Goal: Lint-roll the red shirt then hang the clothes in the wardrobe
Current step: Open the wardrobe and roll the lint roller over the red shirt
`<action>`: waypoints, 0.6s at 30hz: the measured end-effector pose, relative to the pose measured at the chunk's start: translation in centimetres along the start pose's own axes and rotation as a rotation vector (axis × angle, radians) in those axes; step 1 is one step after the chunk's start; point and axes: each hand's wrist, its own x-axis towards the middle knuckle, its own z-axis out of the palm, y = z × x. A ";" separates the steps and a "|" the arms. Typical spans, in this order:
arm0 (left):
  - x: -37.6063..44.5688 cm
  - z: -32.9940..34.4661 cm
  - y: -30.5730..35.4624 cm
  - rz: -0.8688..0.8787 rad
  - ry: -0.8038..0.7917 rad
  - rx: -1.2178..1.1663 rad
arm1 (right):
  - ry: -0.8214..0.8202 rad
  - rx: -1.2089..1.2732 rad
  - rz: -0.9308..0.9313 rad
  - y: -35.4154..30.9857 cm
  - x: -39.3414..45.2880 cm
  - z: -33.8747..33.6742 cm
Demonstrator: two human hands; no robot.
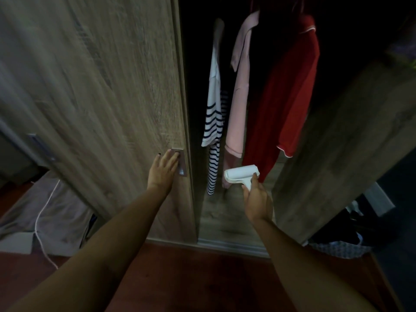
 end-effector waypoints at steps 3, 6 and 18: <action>0.0 -0.4 0.4 0.017 0.036 -0.042 | 0.008 -0.004 -0.007 -0.1 0.1 0.0; 0.1 -1.4 1.6 0.017 0.116 -0.191 | 0.033 0.036 -0.017 0.2 0.2 0.2; 4.4 -13.0 5.0 0.138 0.557 -0.554 | 0.404 0.269 0.047 2.8 1.8 -5.2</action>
